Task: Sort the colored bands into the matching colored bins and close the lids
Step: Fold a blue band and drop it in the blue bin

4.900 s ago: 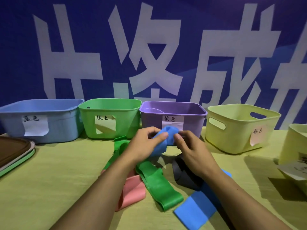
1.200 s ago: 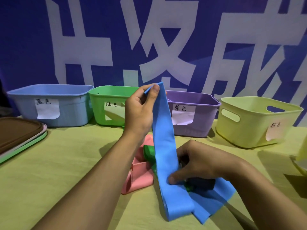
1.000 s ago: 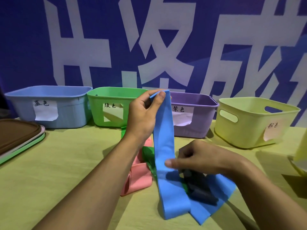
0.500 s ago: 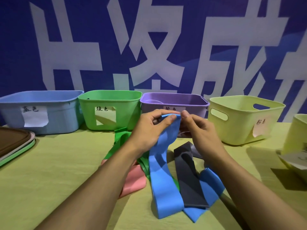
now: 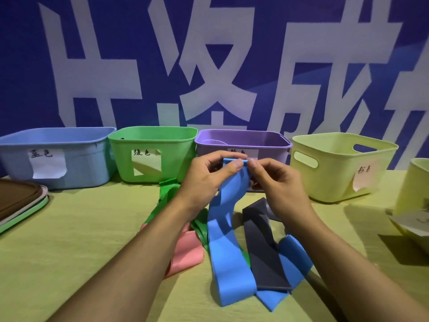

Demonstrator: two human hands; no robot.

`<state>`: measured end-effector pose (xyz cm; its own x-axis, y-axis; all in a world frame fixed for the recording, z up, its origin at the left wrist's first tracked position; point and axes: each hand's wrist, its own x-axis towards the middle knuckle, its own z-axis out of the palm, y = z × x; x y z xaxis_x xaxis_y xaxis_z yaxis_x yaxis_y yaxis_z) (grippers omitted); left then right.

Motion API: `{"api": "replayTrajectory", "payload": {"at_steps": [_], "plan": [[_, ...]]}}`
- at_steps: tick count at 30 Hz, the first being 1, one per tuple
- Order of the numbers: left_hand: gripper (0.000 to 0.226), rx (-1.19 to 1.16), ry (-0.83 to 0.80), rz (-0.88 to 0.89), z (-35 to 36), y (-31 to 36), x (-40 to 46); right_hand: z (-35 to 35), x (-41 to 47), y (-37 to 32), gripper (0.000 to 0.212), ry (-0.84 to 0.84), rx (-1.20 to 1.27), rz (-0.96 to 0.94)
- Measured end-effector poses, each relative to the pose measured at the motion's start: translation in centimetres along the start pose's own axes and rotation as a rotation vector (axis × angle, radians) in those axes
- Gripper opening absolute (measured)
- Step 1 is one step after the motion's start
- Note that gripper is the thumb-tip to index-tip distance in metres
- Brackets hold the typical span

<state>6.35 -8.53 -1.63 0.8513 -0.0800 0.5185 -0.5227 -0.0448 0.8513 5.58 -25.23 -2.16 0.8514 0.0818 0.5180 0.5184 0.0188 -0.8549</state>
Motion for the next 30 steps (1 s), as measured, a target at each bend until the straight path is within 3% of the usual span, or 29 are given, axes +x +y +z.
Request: {"api": "replayTrajectory", "payload": {"at_steps": [13,21,27,30], "plan": [[0.048,0.048,0.081,-0.042,0.1,0.4,0.1,0.0,0.1,0.5,0.01,0.03,-0.06,-0.092],[0.04,0.019,0.082,-0.087,0.0,0.3,0.0,-0.3,0.1,0.8,0.012,0.033,-0.146,-0.135],[0.012,-0.035,0.062,-0.059,0.0,0.0,0.2,-0.6,0.2,1.1,0.014,0.025,-0.126,-0.129],[0.01,-0.129,0.054,-0.064,0.2,0.3,0.1,-0.5,0.2,1.0,0.014,0.03,-0.087,-0.078]]}}
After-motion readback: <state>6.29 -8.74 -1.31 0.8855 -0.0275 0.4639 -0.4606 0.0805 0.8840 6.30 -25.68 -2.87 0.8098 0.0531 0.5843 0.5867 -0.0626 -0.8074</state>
